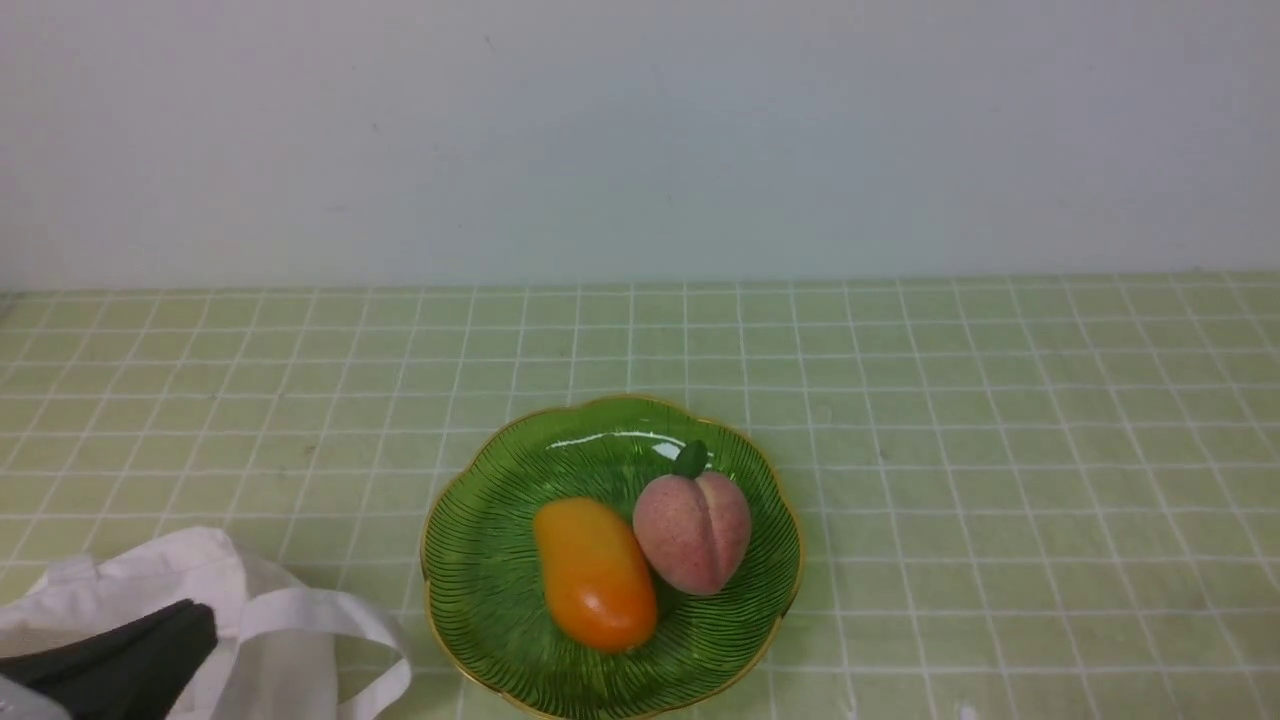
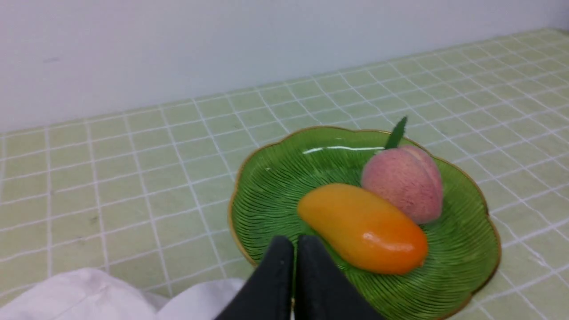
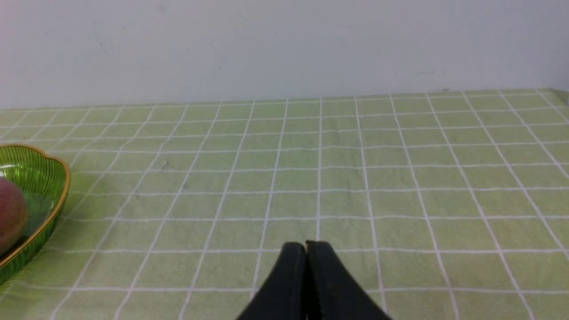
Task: Take the fruit out of the bag on the green coffee tablecloth and place them on the plate.
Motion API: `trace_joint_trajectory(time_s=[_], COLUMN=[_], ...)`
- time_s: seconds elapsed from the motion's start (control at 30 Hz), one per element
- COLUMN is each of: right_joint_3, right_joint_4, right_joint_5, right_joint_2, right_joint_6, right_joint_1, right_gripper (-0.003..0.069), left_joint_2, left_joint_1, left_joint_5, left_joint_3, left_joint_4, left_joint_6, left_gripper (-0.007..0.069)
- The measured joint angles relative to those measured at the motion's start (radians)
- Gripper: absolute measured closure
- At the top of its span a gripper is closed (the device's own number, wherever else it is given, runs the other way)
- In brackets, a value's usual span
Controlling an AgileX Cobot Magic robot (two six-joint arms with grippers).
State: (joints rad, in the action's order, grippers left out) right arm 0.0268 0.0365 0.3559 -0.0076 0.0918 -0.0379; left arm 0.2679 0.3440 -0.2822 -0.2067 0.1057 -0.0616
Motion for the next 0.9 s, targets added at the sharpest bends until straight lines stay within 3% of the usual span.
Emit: trace_joint_trajectory(time_s=[0.2, 0.37, 0.9], right_joint_3=[0.000, 0.000, 0.000], right_joint_4=[0.000, 0.000, 0.000], right_joint_5=[0.000, 0.000, 0.000], right_joint_2=[0.000, 0.000, 0.000], right_joint_6=[0.000, 0.000, 0.000], right_joint_1=[0.000, 0.000, 0.000], right_gripper=[0.0673, 0.0673, 0.0673], left_joint_2=[-0.188, -0.270, -0.278], left_joint_1=[-0.182, -0.276, -0.309], left_joint_5=[-0.002, -0.003, -0.096], left_joint_3=[0.140, 0.223, 0.235], left_joint_4=[-0.054, -0.063, -0.092], left_joint_6=[0.026, 0.032, 0.034], left_gripper=[0.0632, 0.0632, 0.0632])
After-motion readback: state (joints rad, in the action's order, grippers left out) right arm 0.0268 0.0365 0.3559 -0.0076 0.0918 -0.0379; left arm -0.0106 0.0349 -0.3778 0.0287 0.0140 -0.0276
